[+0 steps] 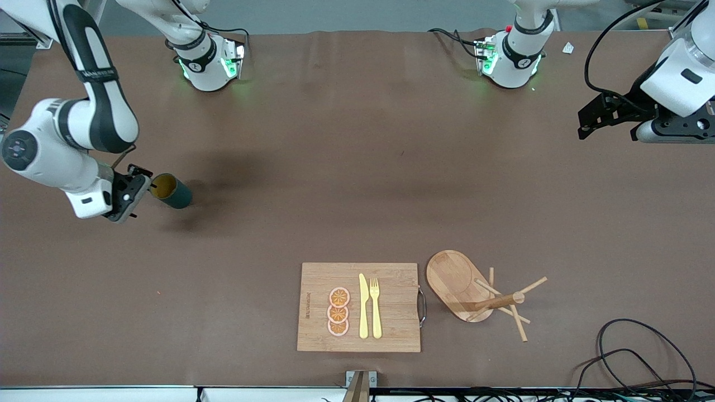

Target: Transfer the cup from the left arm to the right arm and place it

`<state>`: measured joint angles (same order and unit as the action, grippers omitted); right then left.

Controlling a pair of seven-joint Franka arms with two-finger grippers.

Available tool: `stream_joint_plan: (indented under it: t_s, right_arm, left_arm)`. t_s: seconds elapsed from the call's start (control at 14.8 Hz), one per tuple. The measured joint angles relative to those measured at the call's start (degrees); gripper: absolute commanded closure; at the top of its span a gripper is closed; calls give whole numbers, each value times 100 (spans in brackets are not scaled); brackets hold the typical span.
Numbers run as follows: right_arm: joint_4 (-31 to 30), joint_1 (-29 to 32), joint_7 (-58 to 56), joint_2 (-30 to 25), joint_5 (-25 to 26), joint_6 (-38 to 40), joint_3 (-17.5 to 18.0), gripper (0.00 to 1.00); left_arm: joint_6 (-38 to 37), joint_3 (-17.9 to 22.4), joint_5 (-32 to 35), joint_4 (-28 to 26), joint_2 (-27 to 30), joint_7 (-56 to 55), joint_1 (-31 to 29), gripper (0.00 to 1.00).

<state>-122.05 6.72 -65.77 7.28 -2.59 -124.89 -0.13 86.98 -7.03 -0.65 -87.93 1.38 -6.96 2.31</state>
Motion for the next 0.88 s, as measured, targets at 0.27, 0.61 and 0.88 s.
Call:
stream_joint_plan:
  t_s: [0.27, 0.61, 0.88]
  right_arm:
    - [505, 340, 1307, -502, -83, 915, -28, 0]
    - [1086, 454, 3557, -743, -99, 1546, -3, 0]
    - [1278, 446, 4611, -952, -108, 1859, 61, 0]
  left_arm:
    - [0, -2, 0, 0, 0, 0, 0, 0]
    - [-3, -17, 0, -3, 0, 0, 1, 0]
    - [-3, -47, 0, -4, 0, 0, 2, 0]
